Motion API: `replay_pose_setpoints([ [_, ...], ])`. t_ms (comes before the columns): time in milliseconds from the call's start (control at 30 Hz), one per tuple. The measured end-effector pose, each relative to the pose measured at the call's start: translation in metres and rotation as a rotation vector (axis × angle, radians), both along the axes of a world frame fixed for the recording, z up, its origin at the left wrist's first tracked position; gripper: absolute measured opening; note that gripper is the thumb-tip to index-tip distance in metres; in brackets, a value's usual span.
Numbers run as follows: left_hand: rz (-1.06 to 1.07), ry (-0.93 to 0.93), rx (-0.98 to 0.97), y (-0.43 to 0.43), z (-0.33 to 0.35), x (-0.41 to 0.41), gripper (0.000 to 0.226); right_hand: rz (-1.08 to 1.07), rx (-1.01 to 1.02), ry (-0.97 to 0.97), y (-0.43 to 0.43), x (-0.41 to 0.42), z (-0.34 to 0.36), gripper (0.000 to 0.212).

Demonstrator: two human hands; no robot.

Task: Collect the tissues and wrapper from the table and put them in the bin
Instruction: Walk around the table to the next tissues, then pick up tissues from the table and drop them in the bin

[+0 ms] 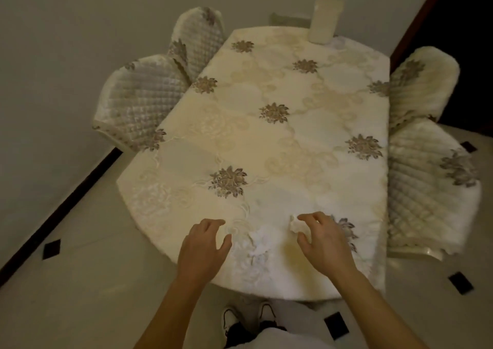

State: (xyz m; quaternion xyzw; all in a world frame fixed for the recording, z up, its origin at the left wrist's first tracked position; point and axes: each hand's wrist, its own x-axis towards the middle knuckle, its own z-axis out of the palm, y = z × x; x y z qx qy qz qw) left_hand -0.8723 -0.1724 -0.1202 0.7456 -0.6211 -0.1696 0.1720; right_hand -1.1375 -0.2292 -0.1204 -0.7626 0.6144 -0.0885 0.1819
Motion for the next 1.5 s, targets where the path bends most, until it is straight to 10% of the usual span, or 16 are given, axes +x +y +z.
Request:
replay_pose_setpoints([
  [533, -0.292, 0.015, 0.166, -0.029, -0.081, -0.042, 0.070, 0.056, 0.290, 0.073, -0.047, -0.025, -0.067, 0.058],
  [800, -0.325, 0.059, 0.072, -0.031, -0.104, -0.053, 0.033, 0.148, 0.239, 0.077, -0.059, -0.019, -0.083, 0.027],
  [1500, 0.241, 0.738, -0.142, -0.061, 0.000, -0.034, 0.015, -0.398, 0.189, -0.821, -0.048, 0.036, 0.016, 0.024],
])
